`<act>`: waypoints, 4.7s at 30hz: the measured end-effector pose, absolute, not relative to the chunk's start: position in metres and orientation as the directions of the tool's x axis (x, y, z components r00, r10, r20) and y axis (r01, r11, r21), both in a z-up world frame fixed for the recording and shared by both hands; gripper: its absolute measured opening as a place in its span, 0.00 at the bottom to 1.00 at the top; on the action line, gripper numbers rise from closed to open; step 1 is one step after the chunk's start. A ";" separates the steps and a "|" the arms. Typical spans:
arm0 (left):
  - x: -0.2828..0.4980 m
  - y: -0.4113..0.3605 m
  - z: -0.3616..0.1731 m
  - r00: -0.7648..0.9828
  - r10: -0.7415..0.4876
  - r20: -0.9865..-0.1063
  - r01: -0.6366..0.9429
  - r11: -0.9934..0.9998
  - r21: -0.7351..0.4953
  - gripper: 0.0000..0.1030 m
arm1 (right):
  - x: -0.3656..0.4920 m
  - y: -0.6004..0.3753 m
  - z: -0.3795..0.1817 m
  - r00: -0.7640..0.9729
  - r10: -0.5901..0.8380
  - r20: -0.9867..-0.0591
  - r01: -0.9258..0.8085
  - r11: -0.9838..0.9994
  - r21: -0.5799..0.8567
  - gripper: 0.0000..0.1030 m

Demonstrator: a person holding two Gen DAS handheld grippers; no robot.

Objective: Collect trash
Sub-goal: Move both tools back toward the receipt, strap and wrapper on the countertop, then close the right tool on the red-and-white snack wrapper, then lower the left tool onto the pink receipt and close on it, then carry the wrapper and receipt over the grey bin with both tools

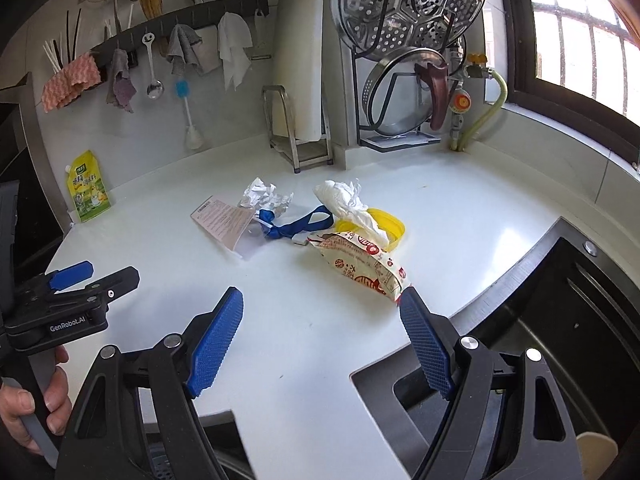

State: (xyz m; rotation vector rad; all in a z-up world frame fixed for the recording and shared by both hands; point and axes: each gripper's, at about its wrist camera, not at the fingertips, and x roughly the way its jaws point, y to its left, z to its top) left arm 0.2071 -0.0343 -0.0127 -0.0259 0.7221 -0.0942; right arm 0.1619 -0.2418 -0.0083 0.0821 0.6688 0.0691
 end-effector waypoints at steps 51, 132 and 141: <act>0.319 -0.124 -0.030 0.696 0.049 -0.717 -0.073 0.997 -0.003 0.93 | 0.243 -0.294 -0.050 0.686 0.217 -0.695 0.003 0.954 0.301 0.21; 0.307 -0.035 -0.051 0.586 -0.015 -0.810 -0.036 0.998 -0.045 0.47 | 0.246 -0.284 -0.054 0.668 0.306 -0.679 -0.079 0.936 0.344 0.22; 0.236 -0.041 -0.027 0.643 -0.034 -0.765 0.031 0.999 -0.019 0.47 | 0.219 -0.270 -0.041 0.697 0.325 -0.639 -0.124 0.933 0.339 0.21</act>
